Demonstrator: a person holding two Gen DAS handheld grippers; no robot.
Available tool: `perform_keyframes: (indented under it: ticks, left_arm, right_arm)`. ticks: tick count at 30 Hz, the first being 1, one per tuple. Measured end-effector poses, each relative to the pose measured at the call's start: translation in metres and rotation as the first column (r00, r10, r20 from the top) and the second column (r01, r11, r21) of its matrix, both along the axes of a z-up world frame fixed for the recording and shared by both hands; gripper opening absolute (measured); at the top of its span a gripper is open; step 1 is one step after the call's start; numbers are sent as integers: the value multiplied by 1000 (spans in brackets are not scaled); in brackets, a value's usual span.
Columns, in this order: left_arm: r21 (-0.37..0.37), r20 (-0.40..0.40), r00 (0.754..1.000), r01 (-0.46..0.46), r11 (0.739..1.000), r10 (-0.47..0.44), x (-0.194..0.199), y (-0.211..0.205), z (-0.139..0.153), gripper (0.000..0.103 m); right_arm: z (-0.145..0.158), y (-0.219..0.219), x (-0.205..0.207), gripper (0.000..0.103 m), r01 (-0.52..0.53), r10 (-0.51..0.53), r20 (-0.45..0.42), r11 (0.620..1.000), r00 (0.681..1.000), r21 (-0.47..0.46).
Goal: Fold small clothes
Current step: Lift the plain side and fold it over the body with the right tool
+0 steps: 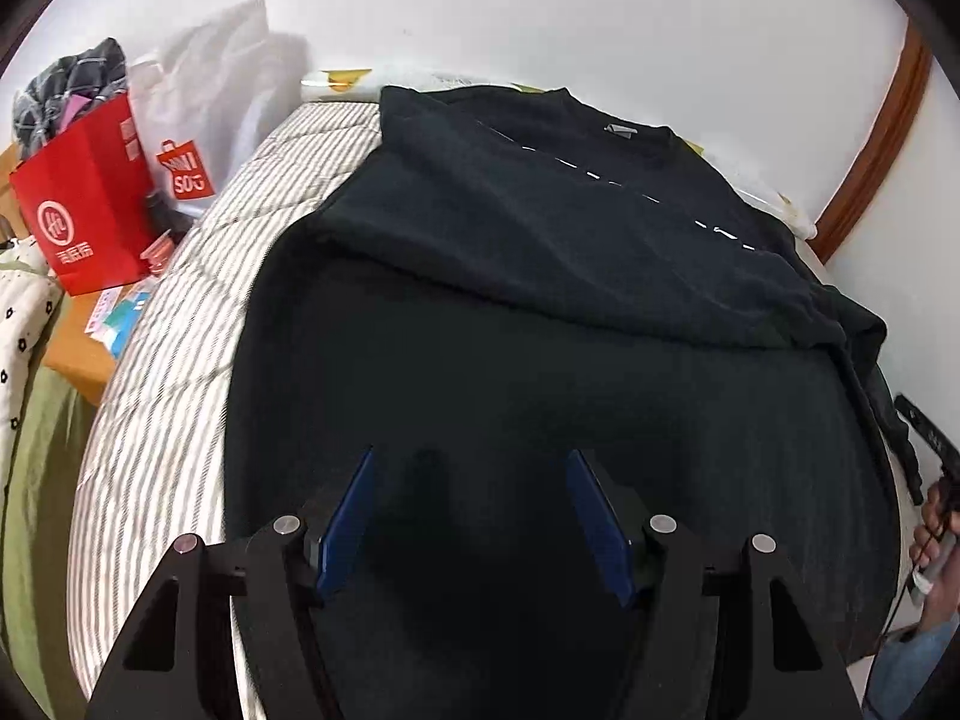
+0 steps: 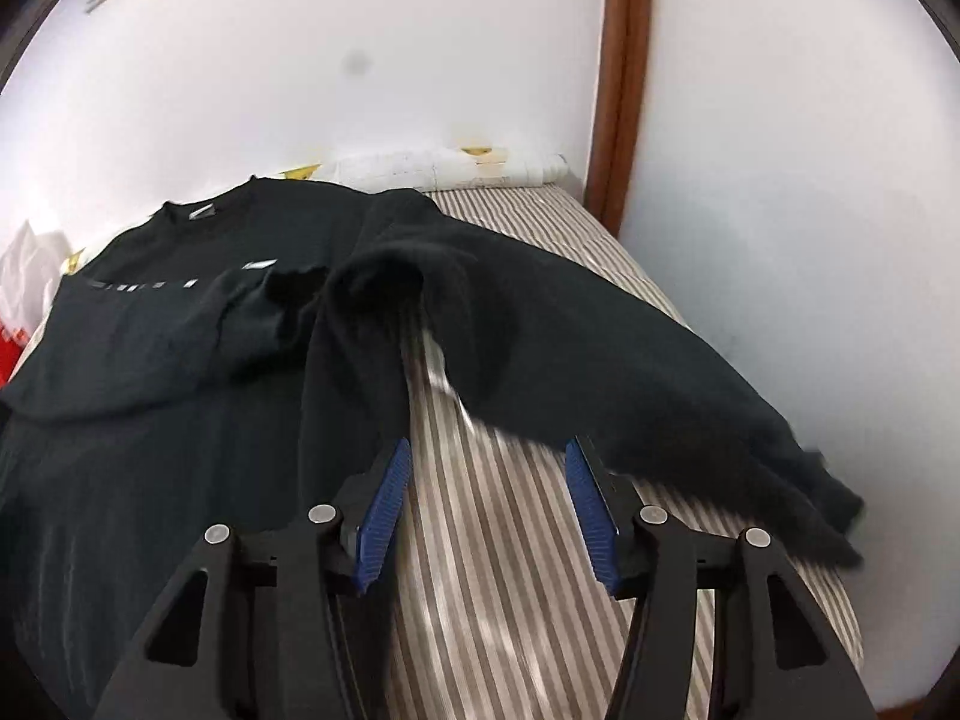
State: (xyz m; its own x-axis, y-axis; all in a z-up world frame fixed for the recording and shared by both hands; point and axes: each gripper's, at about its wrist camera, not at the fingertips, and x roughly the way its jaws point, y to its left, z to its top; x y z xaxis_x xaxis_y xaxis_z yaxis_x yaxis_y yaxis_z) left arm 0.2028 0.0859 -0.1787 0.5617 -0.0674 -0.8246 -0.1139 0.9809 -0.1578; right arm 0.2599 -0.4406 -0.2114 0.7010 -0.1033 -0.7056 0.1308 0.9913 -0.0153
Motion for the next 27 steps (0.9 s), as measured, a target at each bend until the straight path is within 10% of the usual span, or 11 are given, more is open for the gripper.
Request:
perform_keyframes:
  ticks: [7, 10, 23, 27]
  left_arm:
    - [31, -40, 999, 6, 999, -5, 26, -3, -17, 62]
    - [2, -49, 999, 6, 1000, -6, 30, 0, -25, 63]
    - [82, -33, 999, 22, 996, -20, 38, -11, -27, 66]
    - [73, -39, 999, 18, 997, -15, 38, -14, -26, 66]
  right_arm:
    - [-14, 9, 78, 49, 19, -22, -29, 996, 999, -82]
    - [-20, 10, 93, 6, -11, 7, -50, 995, 999, -98]
    - [-6, -52, 101, 6, 161, -162, 1, 983, 987, -93]
    - [-8, -47, 87, 32, 125, -127, -23, 989, 992, -84]
